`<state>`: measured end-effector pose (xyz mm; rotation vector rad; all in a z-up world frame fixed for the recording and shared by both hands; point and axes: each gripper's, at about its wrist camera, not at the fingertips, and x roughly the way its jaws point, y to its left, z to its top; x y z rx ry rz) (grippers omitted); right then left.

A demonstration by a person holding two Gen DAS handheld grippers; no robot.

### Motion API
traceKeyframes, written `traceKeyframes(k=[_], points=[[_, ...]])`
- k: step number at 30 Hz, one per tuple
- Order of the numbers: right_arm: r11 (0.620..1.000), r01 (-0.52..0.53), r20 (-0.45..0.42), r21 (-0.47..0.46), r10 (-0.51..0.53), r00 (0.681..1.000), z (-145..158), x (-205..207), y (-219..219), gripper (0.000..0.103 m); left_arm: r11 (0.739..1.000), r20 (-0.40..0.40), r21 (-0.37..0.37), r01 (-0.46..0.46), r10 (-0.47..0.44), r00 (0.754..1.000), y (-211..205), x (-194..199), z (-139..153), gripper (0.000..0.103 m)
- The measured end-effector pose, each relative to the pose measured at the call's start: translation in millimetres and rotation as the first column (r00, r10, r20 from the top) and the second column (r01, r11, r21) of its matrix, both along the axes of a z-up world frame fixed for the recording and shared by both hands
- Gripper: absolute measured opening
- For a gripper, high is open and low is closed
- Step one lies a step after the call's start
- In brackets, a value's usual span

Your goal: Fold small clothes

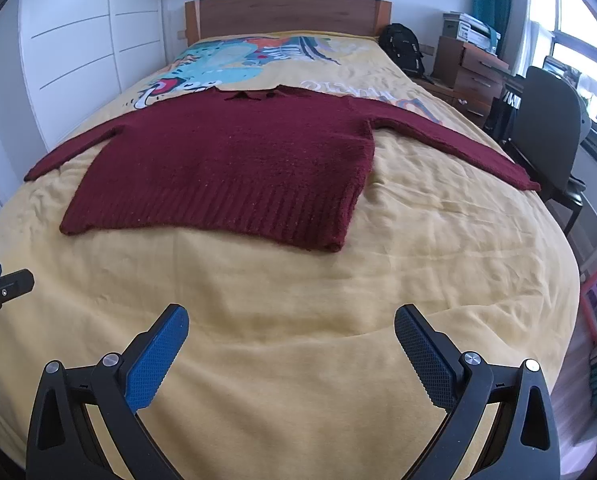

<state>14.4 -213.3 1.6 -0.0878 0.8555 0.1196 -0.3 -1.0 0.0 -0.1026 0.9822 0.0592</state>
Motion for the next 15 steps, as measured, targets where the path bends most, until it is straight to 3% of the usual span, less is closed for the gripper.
traceKeyframes(k=[15], points=[[1.0,0.007,-0.008,0.005,-0.007,1.0,-0.5,1.7,-1.2,0.103,1.0,0.0,-0.006,-0.02,0.02,1.0,4.0,1.3,-0.4,0.102]])
